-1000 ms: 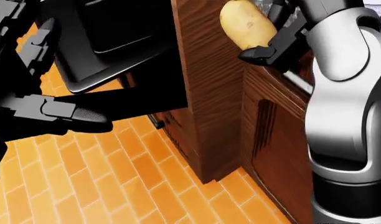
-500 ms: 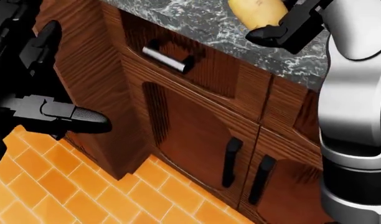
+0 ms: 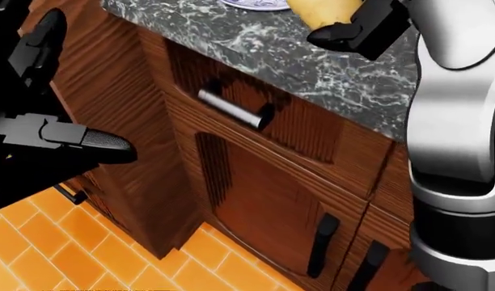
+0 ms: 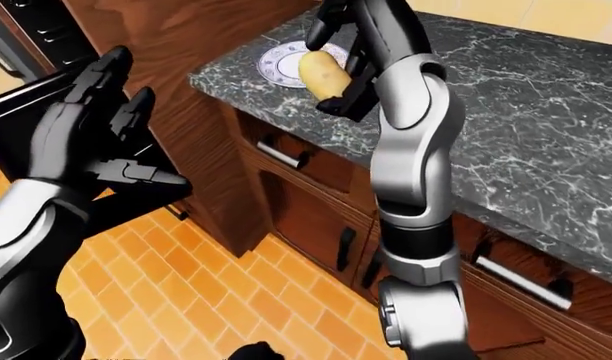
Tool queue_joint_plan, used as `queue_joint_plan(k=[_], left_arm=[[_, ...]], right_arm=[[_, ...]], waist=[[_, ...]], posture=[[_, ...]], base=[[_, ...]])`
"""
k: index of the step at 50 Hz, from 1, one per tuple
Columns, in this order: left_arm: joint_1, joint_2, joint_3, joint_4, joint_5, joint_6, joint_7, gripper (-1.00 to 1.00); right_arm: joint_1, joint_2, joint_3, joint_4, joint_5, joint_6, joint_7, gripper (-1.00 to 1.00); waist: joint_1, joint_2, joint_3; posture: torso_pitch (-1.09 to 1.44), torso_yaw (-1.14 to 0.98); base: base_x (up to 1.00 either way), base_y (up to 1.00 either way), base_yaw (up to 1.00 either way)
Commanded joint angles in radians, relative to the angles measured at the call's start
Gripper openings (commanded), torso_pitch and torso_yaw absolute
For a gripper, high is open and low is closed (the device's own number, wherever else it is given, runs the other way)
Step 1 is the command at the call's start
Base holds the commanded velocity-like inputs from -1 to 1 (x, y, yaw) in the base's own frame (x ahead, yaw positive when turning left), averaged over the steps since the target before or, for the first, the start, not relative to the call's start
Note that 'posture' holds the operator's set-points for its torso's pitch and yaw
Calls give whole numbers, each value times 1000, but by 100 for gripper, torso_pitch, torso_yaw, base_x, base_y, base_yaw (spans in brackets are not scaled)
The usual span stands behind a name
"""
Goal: Pick the potato from the oven and place it on the plate on the counter.
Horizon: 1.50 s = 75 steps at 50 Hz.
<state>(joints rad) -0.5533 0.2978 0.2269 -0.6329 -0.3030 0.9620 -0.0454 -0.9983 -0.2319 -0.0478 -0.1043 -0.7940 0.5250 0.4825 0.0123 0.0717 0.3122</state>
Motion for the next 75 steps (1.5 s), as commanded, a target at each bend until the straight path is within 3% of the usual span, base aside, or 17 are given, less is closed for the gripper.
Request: queue_joint_plan(k=[1, 2, 4, 7, 15, 31, 33, 41, 49, 53, 60, 61, 63, 66, 68, 73, 75], left_arm=[[-19, 10, 13, -28, 4, -20, 6, 100], [-18, 9, 12, -28, 4, -21, 6, 100], [-17, 8, 11, -26, 6, -24, 6, 100], [-11, 2, 2, -37, 9, -20, 7, 100], [-7, -5, -4, -45, 18, -17, 1, 100], [-8, -13, -6, -88, 21, 5, -26, 100], [-6, -14, -6, -88, 21, 4, -26, 100], [-5, -14, -4, -89, 20, 4, -25, 100], [-2, -15, -7, -90, 20, 2, -24, 100], [-3, -16, -7, -88, 22, -1, -25, 100], [-5, -15, -4, -88, 20, 1, -26, 100], [-7, -15, -3, -85, 20, -1, -26, 100], [-9, -13, -3, -83, 19, -2, -25, 100], [0, -16, -19, -86, 27, -10, -25, 100], [6, -22, -26, -97, 31, -6, -29, 100], [8, -28, -31, -110, 39, 3, -36, 100], [5, -31, -32, -116, 42, 10, -37, 100]], right_arm=[[-30, -6, 0, -28, -2, -13, -11, -100], [-29, -6, 0, -30, -3, -13, -11, -100], [-27, -7, -2, -35, -1, -12, -11, -100], [-21, -10, -4, -41, 2, -13, -12, -100], [-22, -17, -7, -50, 10, -8, -13, -100], [-38, -18, -2, -44, -3, -3, -5, -100], [-36, -16, -1, -46, -4, -4, -5, -100], [-28, -11, 0, -44, -8, -11, -6, -100], [-23, -9, 0, -45, -11, -13, -6, -100], [-23, -9, -1, -41, -9, -18, -9, -100], [-25, -7, 0, -38, -5, -24, -12, -100], [-27, -7, 0, -35, -5, -25, -13, -100], [-31, -7, 1, -34, -4, -25, -11, -100], [-39, -8, 1, -31, -4, -24, -9, -100], [-43, -8, 2, -34, -6, -21, -5, -100], [-47, -10, 1, -43, -9, -15, 5, -100], [-51, -9, 4, -43, -11, -12, 11, -100]], waist=[[6, -6, -32], [1, -2, -20], [-1, 9, -55], [4, -10, -41], [44, -79, -84], [23, -44, -65], [13, -53, -30], [-1, -80, -20], [19, -133, -51], [-1, -114, -67], [-37, -34, -28], [-40, -17, -34], [-42, 19, -113], [-28, 29, -69], [-16, 21, -80], [16, -63, -66], [14, -61, -64]], posture=[[140, 0], [140, 0], [140, 0], [140, 0], [140, 0], [140, 0], [140, 0], [140, 0], [140, 0], [140, 0], [140, 0], [140, 0], [140, 0], [140, 0], [140, 0], [140, 0], [140, 0]], base=[[13, 0, 0], [12, 0, 0], [13, 0, 0], [12, 0, 0], [0, 0, 0], [0, 0, 0], [14, 0, 0], [20, 0, 0], [46, 0, 0], [52, 0, 0], [51, 0, 0], [27, 0, 0], [0, 0, 0], [0, 0, 0], [0, 0, 0], [0, 0, 0], [0, 0, 0]])
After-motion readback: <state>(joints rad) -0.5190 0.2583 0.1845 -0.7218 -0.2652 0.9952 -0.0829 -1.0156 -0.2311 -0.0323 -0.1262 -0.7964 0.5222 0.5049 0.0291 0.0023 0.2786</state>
